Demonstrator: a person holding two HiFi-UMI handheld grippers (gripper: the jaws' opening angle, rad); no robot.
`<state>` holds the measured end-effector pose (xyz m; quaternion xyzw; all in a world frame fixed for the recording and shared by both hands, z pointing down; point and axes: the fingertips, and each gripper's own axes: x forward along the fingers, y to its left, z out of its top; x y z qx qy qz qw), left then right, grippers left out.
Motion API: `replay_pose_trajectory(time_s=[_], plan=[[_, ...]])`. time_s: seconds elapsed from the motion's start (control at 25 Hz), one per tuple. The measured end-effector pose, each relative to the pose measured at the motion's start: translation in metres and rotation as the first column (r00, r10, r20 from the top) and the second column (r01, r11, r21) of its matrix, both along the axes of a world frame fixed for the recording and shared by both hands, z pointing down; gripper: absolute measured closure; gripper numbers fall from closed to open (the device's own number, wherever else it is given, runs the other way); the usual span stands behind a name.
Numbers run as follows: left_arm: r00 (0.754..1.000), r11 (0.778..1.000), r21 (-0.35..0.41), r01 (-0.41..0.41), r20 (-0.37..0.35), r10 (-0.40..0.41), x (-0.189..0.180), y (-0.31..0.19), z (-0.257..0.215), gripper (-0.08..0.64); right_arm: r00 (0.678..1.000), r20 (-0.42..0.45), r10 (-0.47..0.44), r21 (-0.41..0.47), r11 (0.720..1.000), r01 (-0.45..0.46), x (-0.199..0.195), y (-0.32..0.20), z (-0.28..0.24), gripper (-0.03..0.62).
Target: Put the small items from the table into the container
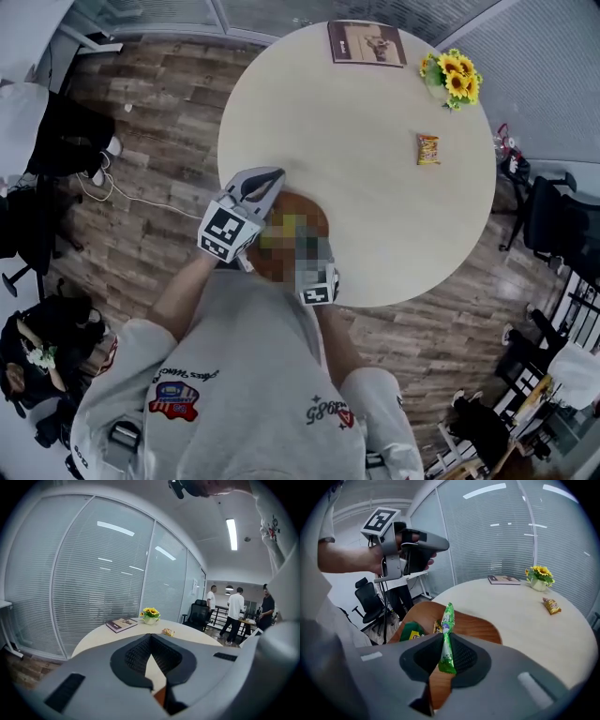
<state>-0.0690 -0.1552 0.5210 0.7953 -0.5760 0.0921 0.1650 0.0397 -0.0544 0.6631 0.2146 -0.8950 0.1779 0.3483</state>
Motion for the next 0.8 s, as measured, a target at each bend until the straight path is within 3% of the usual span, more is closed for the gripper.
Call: replay_pose_trajectory(time_s=[0.2,0.44,0.6,0.8], plan=[[1.000,1.000,-0.011,-0.005,0.012,0.005,0.000,0.001,0.003,0.555,1.000,0.015,-0.013,-0.053,0.999,0.013,0.003,0.008,0.010,0.495],[1.000,0.999,-0.019,0.027,0.005,-0.027,0.001,-0.007,0.003,0.557,0.985,0.135,0.109,0.033,0.993,-0.115,0.019,-0.021,-0.037,0.504],[1.000,1.000,-0.006,0.008,0.000,-0.008,0.012,-0.014,-0.002,0.557,0.945,0.221,0.242,0.107,0.957,-0.270,0.044,-0.060,-0.073,0.581],[0.998,0.998,0.005,-0.060,0.004,0.060,0.034,-0.022,-0.006,0.557,0.879,0.332,0.342,0.162,0.897,-0.410,0.071,-0.101,-0.108,0.591]])
